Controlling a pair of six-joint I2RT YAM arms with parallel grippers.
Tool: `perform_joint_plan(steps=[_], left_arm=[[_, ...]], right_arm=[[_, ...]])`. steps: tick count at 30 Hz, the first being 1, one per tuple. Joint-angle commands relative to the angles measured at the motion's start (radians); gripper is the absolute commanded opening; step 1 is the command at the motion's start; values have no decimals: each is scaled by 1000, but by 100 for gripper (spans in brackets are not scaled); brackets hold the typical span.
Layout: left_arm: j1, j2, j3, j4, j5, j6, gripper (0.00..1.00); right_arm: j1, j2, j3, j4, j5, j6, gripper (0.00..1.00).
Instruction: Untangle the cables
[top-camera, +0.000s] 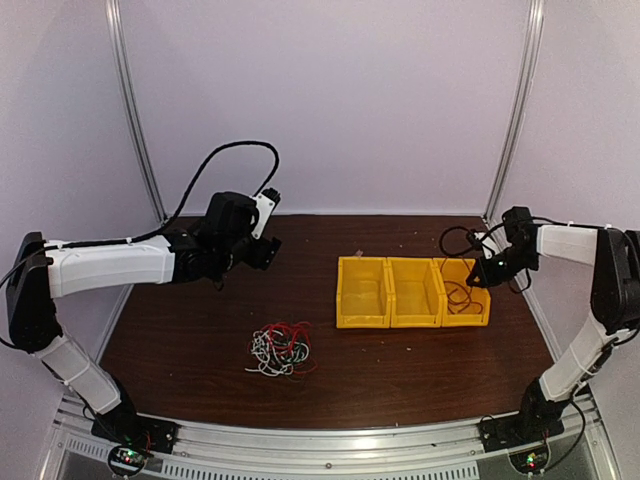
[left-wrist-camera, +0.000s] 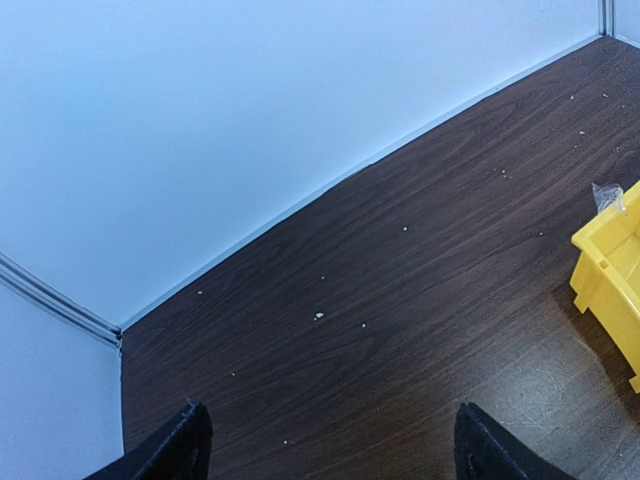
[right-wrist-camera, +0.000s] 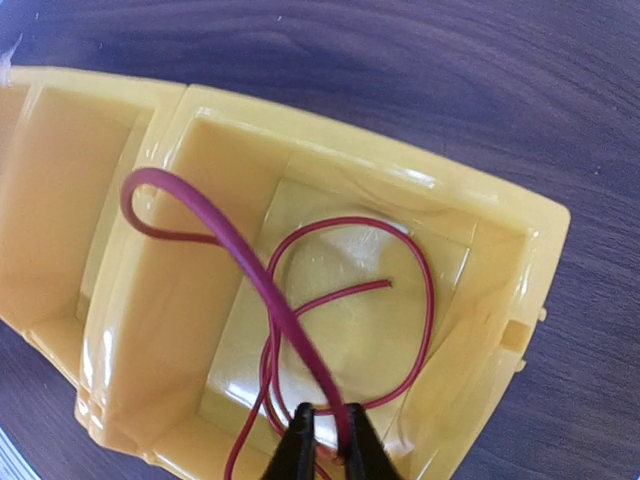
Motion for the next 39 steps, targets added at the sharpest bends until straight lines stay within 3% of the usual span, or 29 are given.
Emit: perform_joint_plan(steps=[1,5,8,24,26,27,30,31,39], left_arm=[[-5,3,20,27,-18,16,85],[-6,-1,20,26,-16,16,85],[-5,-3,22,26,-11,16,85],[-6,2,22,23,-4,15,85],[-6,3,23,23,-1,13,85],[-6,4,23,23,0,13,85],[-6,4,23,23,2,13,85],[-6,5,23,23,3,13,85],[-7,7,25,21,18,11,85]], right_arm=[[7,-24,36,-129,46,-38,22],[4,-105,58,-219,85,-74,39],[3,-164,91,-247,97,-87,46],[43,-27,249,-212,-35,-127,46],[43,-19,247,-199,-21,-121,43],[43,-11,249,-196,-15,-118,36],[43,9,244,-189,-5,-108,4],[43,11,236,-182,-5,-102,0],[43,23,93,-117,98,-84,0]])
